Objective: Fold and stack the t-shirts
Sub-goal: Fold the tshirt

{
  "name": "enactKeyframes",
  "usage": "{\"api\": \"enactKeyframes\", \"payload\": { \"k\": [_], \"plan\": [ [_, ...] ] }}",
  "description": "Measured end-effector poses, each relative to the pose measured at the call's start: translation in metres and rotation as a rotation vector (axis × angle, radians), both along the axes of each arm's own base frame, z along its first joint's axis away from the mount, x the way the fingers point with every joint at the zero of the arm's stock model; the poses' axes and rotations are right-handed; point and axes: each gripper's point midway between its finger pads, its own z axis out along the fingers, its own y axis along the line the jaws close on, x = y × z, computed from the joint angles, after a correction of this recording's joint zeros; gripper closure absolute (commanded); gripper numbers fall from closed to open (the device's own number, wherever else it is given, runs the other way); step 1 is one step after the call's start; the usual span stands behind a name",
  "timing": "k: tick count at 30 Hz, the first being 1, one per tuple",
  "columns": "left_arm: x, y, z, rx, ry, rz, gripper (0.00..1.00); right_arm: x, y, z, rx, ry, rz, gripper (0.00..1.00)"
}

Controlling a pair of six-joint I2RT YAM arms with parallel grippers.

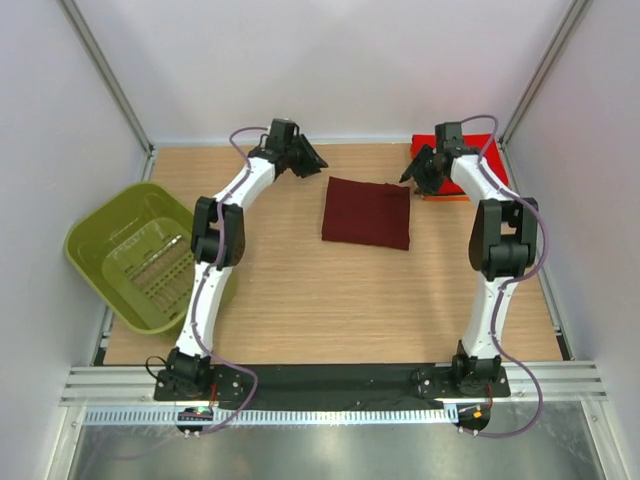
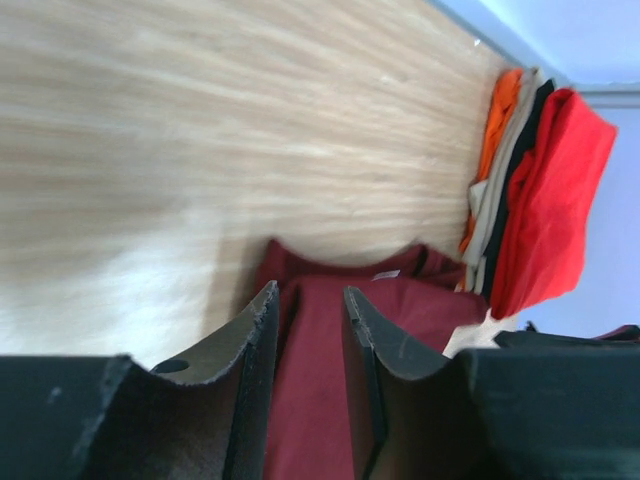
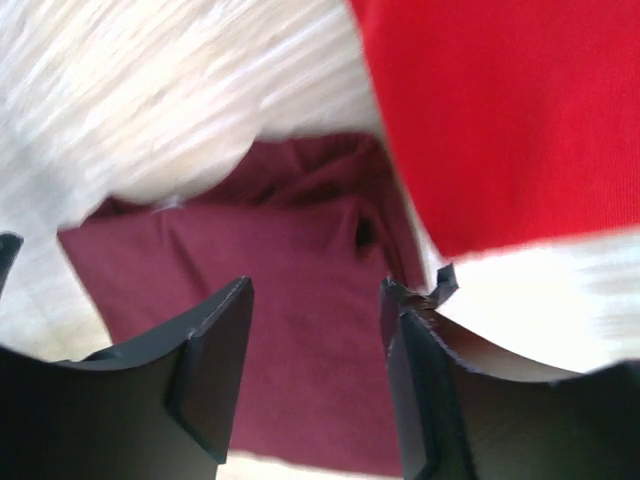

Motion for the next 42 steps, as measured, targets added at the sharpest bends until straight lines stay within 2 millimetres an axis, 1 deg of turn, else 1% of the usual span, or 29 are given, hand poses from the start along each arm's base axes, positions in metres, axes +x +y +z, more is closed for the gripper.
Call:
{"api": "enactKeyframes", "payload": {
  "k": [1,4,7,9,14,16,18,19,20,21,22,25,26,27,28,29,31,32,34,36,38,40,42],
  "plan": [
    [-0.004,0.005,0.0,0.01,0.007,-0.002,0.67,-0.004,0.001,0.005,0.001,-0.006,0.014,0.37],
    [-0.023,0.015,0.006,0.039,0.026,-0.024,0.67,-0.023,0.004,0.015,0.002,-0.009,0.06,0.37],
    [-0.038,0.016,0.017,0.047,0.02,-0.065,0.68,-0.046,0.007,0.014,0.006,0.009,0.11,0.37],
    [-0.048,0.013,0.028,0.052,0.007,-0.097,0.67,-0.057,0.009,0.005,0.008,0.032,0.133,0.37],
    [-0.069,0.009,0.055,0.078,-0.026,-0.148,0.67,-0.093,0.013,-0.034,0.012,0.145,0.182,0.41],
    [-0.076,0.01,0.071,0.087,-0.046,-0.159,0.67,-0.104,0.014,-0.045,0.011,0.177,0.193,0.47],
    [-0.082,0.012,0.089,0.099,-0.07,-0.164,0.67,-0.115,0.016,-0.056,0.005,0.206,0.199,0.55],
    [-0.085,0.015,0.097,0.106,-0.078,-0.163,0.66,-0.121,0.018,-0.062,0.0,0.22,0.202,0.58],
    [-0.089,0.018,0.106,0.117,-0.089,-0.163,0.66,-0.128,0.022,-0.066,0.009,0.229,0.207,0.61],
    [-0.093,0.021,0.116,0.126,-0.102,-0.162,0.66,-0.134,0.026,-0.066,0.008,0.224,0.214,0.64],
    [-0.098,0.024,0.125,0.136,-0.113,-0.161,0.66,-0.141,0.028,-0.066,-0.002,0.22,0.215,0.73],
    [-0.118,0.035,0.146,0.168,-0.133,-0.158,0.66,-0.177,0.045,-0.064,-0.022,0.23,0.239,0.82],
    [-0.126,0.037,0.152,0.178,-0.138,-0.162,0.66,-0.189,0.052,-0.063,-0.026,0.233,0.253,0.82],
    [-0.136,0.039,0.157,0.187,-0.141,-0.166,0.66,-0.204,0.059,-0.061,-0.034,0.236,0.265,0.79],
    [-0.146,0.039,0.161,0.193,-0.141,-0.172,0.66,-0.217,0.066,-0.058,-0.045,0.238,0.277,0.74],
    [-0.157,0.038,0.162,0.201,-0.136,-0.183,0.66,-0.23,0.072,-0.055,-0.05,0.241,0.284,0.62],
    [-0.18,0.031,0.159,0.22,-0.122,-0.216,0.66,-0.255,0.081,-0.048,-0.045,0.245,0.302,0.55],
    [-0.193,0.024,0.156,0.231,-0.112,-0.244,0.66,-0.265,0.08,-0.043,-0.045,0.25,0.301,0.5],
    [-0.214,0.012,0.144,0.249,-0.081,-0.295,0.66,-0.274,0.072,-0.031,-0.058,0.244,0.273,0.49],
    [-0.234,-0.002,0.128,0.269,-0.042,-0.349,0.66,-0.275,0.062,-0.015,-0.078,0.226,0.248,0.51],
    [-0.251,-0.013,0.112,0.289,0.005,-0.391,0.66,-0.269,0.055,-0.001,-0.083,0.211,0.231,0.53],
    [-0.254,-0.018,0.101,0.301,0.029,-0.404,0.65,-0.253,0.049,0.011,-0.072,0.18,0.217,0.55],
    [-0.25,-0.019,0.086,0.314,0.057,-0.392,0.65,-0.236,0.042,0.017,-0.037,0.169,0.207,0.56]
  ]
}}
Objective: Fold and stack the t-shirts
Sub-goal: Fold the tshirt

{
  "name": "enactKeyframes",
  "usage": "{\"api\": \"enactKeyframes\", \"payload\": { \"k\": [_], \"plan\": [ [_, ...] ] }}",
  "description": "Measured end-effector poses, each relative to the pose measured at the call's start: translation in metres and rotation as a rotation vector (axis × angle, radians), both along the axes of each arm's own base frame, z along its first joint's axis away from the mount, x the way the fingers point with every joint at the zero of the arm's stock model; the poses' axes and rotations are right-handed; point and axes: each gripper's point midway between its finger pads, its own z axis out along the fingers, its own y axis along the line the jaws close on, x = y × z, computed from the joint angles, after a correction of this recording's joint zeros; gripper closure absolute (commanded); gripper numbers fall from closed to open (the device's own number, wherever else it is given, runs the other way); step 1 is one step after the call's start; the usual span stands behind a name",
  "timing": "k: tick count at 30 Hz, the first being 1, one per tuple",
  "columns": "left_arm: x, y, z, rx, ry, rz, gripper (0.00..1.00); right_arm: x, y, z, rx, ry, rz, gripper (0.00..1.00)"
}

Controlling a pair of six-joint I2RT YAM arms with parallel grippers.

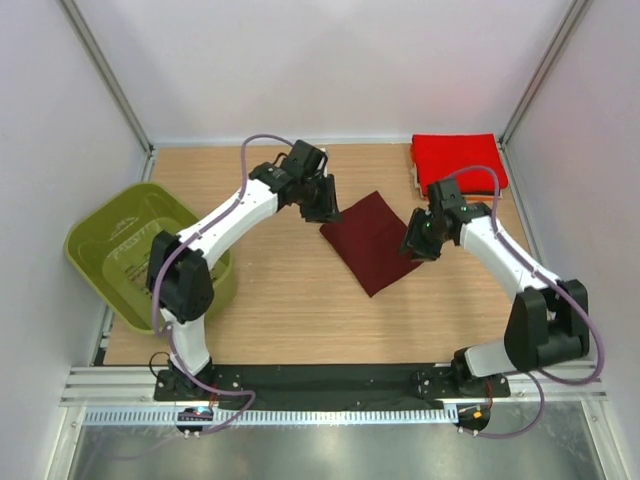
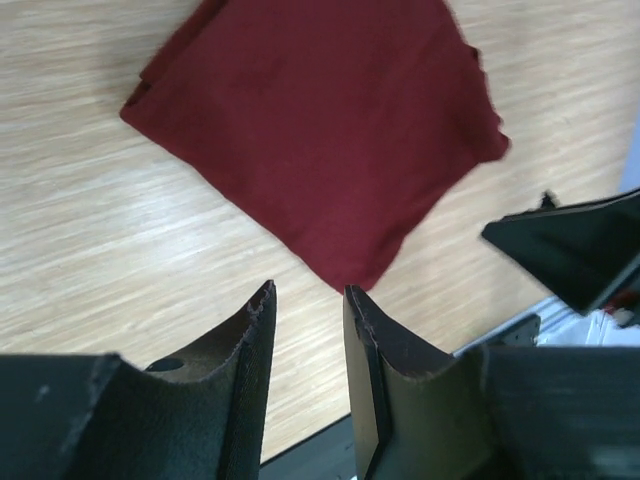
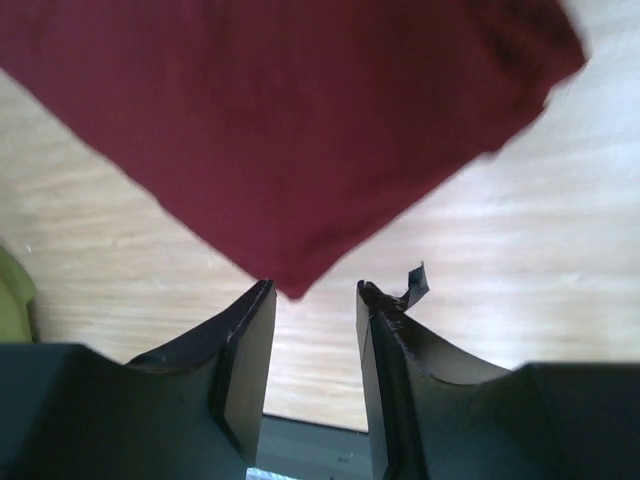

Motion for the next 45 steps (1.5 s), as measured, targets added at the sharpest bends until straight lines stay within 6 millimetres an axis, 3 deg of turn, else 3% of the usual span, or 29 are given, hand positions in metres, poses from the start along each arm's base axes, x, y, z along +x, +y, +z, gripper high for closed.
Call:
{"api": "enactKeyframes", "payload": {
  "k": [3,6,10,14,24,29,33,34,39,42,45],
  "plan": [
    [0.014,-0.004,-0.023,0.021,0.038,0.027,0.66,0.029,-0.01,-0.007,0.014,0.017,-0.004,0.57],
    [0.032,-0.016,-0.051,0.031,0.074,0.042,0.66,0.053,-0.026,-0.031,0.013,0.045,-0.021,0.57],
    [0.037,-0.019,-0.094,0.071,0.136,0.048,0.66,0.061,-0.055,-0.061,0.036,0.084,-0.099,0.58],
    [0.038,-0.019,-0.112,0.098,0.149,0.043,0.64,0.07,-0.072,-0.081,0.063,0.104,-0.15,0.62],
    [0.061,-0.027,-0.128,0.124,0.084,-0.009,0.62,0.07,-0.071,-0.076,0.068,0.096,-0.107,0.67],
    [0.065,-0.03,-0.121,0.115,0.063,-0.014,0.61,0.069,-0.063,-0.05,0.103,0.05,-0.074,0.67],
    [0.07,-0.029,-0.11,0.124,0.049,-0.005,0.61,0.082,-0.032,-0.02,0.187,-0.03,0.031,0.81],
    [0.072,-0.029,-0.106,0.129,0.056,0.005,0.61,0.085,-0.02,-0.014,0.209,-0.042,0.068,0.88],
    [0.078,-0.022,-0.082,0.129,0.054,0.051,0.6,0.106,0.058,0.012,0.363,-0.094,0.261,0.98],
    [0.076,-0.006,-0.068,0.144,0.066,0.103,0.6,0.119,0.105,0.015,0.467,-0.103,0.345,0.98],
    [0.078,0.013,-0.03,0.115,0.039,0.175,0.59,0.126,0.14,0.004,0.551,-0.092,0.385,0.98]
  ]
}}
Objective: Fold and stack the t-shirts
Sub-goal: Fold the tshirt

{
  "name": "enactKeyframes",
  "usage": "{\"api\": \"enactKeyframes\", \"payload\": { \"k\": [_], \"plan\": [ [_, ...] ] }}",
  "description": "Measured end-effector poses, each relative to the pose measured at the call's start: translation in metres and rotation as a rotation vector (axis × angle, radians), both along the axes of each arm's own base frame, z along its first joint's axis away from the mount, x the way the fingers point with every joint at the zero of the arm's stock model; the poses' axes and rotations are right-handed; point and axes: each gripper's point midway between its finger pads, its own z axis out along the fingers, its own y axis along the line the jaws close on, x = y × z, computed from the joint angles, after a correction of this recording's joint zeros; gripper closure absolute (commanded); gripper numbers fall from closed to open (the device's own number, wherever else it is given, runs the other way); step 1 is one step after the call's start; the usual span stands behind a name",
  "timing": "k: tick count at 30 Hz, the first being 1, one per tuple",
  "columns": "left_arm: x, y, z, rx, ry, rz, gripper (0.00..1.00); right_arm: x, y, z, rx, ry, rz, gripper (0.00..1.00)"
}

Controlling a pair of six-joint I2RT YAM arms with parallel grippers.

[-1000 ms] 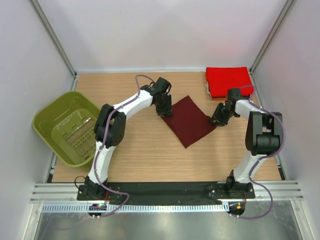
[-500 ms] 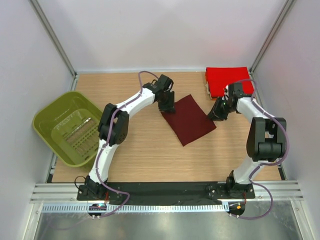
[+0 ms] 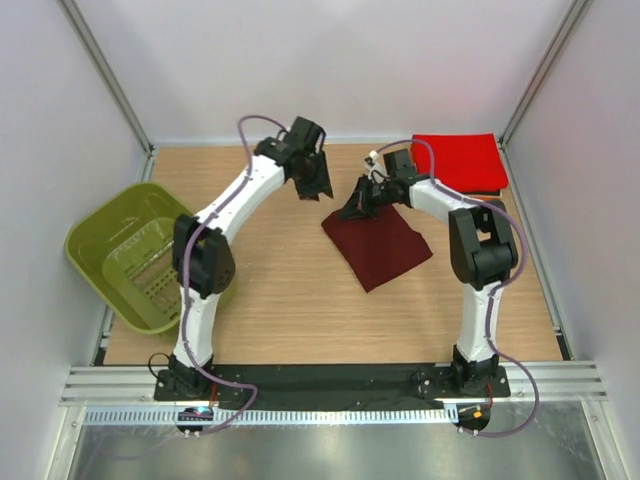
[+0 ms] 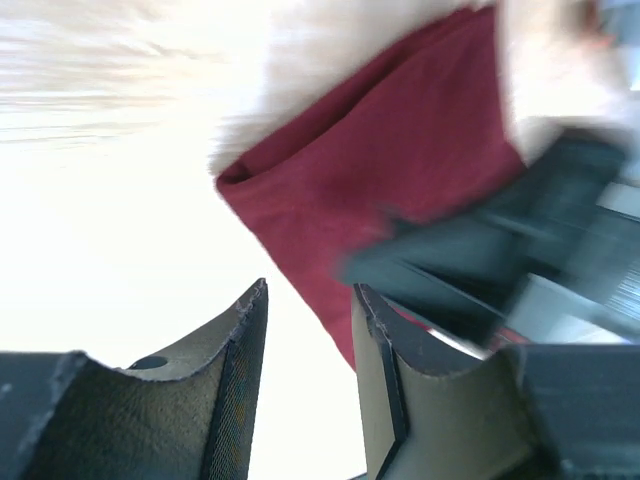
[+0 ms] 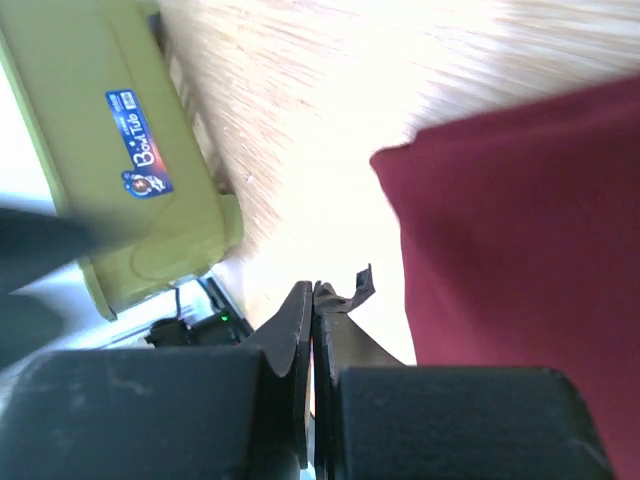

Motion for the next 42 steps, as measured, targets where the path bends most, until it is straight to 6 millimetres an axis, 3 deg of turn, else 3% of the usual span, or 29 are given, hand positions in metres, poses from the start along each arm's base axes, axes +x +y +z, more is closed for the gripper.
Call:
{"api": "enactKeyframes", "payload": {
  "k": [3,7,10,12,15,20,23,26,32,38,39,42],
  "plan": [
    [0.002,0.024,0.052,-0.043,-0.081,0.072,0.59,-0.001,0.025,-0.027,0.065,0.053,0.021,0.98],
    [-0.009,0.057,0.12,-0.088,-0.21,0.151,0.58,-0.008,0.034,-0.085,0.094,0.176,0.04,0.98],
    [-0.026,0.068,0.145,-0.105,-0.262,0.164,0.58,-0.01,0.038,-0.083,0.158,0.212,0.086,0.98],
    [-0.035,0.072,0.144,-0.098,-0.257,0.164,0.58,-0.01,0.037,-0.08,0.154,0.198,0.094,0.98],
    [-0.041,0.073,0.125,-0.071,-0.217,0.159,0.58,-0.013,0.034,-0.073,0.137,0.19,0.1,0.98],
    [-0.052,0.079,0.085,-0.011,-0.12,0.155,0.57,-0.021,0.031,-0.028,0.142,0.123,0.117,0.97],
    [-0.054,0.079,0.082,-0.009,-0.112,0.151,0.57,-0.031,0.028,-0.007,0.153,0.075,0.132,0.97],
    [-0.056,0.077,0.079,-0.007,-0.109,0.144,0.57,-0.048,0.023,-0.018,0.147,0.096,0.139,0.97],
    [-0.067,0.068,0.071,0.01,-0.088,0.109,0.57,-0.085,0.01,-0.088,0.095,0.266,0.148,0.97],
    [-0.077,0.053,0.068,0.012,-0.091,0.054,0.57,-0.09,0.003,-0.075,0.041,0.254,0.156,0.82],
    [-0.078,0.048,0.065,0.002,-0.093,0.036,0.57,-0.093,0.0,-0.068,0.022,0.254,0.148,0.72],
    [-0.077,0.036,0.047,-0.016,-0.074,0.0,0.57,-0.094,-0.011,-0.033,-0.034,0.193,0.107,0.58]
  ]
}}
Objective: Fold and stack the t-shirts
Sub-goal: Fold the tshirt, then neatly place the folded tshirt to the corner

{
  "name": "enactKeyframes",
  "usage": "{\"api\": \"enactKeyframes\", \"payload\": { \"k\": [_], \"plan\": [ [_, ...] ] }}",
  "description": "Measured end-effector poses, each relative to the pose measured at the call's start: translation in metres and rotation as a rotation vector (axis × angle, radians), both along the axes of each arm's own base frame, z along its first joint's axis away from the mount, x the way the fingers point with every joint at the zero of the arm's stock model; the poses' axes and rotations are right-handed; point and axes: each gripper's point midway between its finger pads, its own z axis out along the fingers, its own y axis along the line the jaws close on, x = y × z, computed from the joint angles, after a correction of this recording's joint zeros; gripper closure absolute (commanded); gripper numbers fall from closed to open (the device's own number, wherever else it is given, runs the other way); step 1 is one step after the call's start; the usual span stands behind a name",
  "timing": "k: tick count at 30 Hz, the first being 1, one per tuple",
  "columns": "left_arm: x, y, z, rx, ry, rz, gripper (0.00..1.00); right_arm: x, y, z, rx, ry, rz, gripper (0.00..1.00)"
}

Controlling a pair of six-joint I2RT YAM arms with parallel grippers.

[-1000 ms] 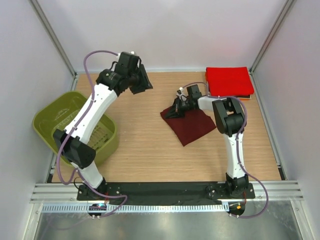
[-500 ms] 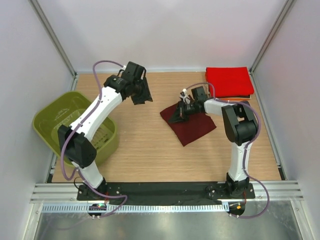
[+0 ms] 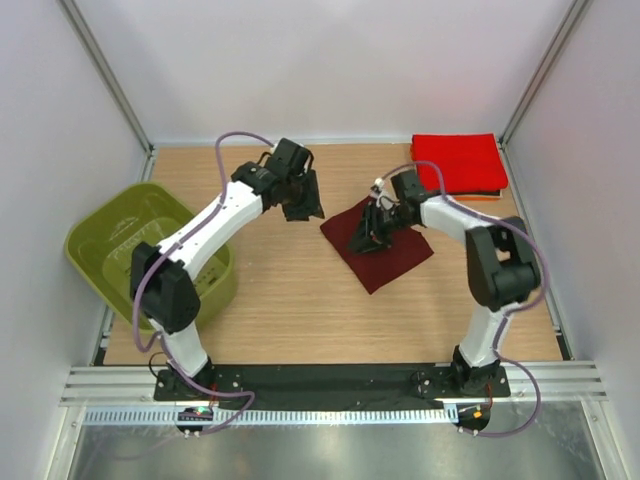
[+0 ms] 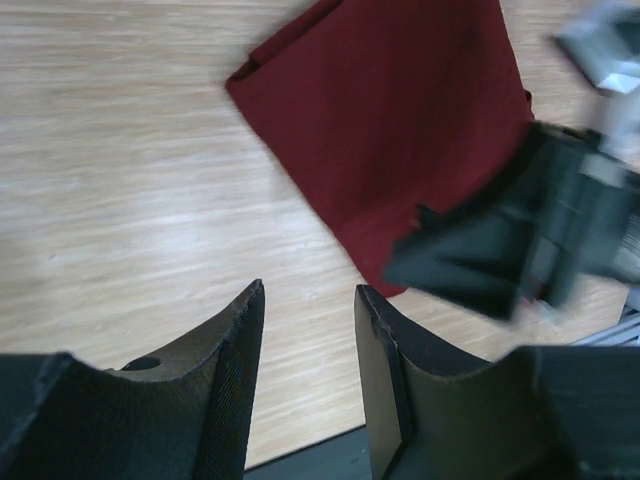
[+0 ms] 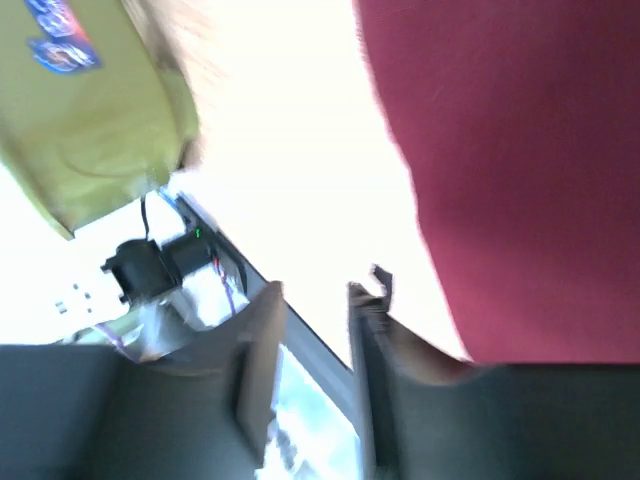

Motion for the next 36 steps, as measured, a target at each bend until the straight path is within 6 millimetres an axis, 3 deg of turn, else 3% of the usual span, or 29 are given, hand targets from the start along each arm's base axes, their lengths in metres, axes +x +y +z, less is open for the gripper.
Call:
{"api": "enactKeyframes", "payload": {
  "k": [3,6,9,12,15,24,31,36],
  "plan": [
    [0.009,-0.017,-0.023,-0.01,0.021,-0.03,0.58,0.005,-0.023,0.042,-0.075,-0.131,-0.085,0.47],
    [0.015,-0.035,-0.054,-0.004,0.062,-0.064,0.58,0.01,-0.06,0.064,-0.169,-0.209,-0.207,0.38],
    [0.018,-0.05,-0.084,0.008,0.101,-0.1,0.58,0.016,-0.111,0.058,-0.286,-0.205,-0.36,0.29],
    [0.019,-0.057,-0.106,0.028,0.13,-0.115,0.57,0.018,-0.163,0.035,-0.418,-0.144,-0.494,0.25],
    [0.024,-0.062,-0.123,0.048,0.145,-0.118,0.57,0.017,-0.191,0.02,-0.504,-0.099,-0.566,0.23],
    [0.051,-0.057,-0.155,0.081,0.168,-0.069,0.56,0.014,-0.212,-0.01,-0.614,-0.022,-0.733,0.21],
    [0.064,-0.041,-0.159,0.077,0.179,-0.026,0.56,0.001,-0.214,-0.052,-0.614,0.01,-0.818,0.2],
    [0.067,-0.038,-0.16,0.074,0.183,-0.018,0.56,0.025,-0.208,-0.048,-0.533,-0.119,-0.857,0.18]
  ]
}}
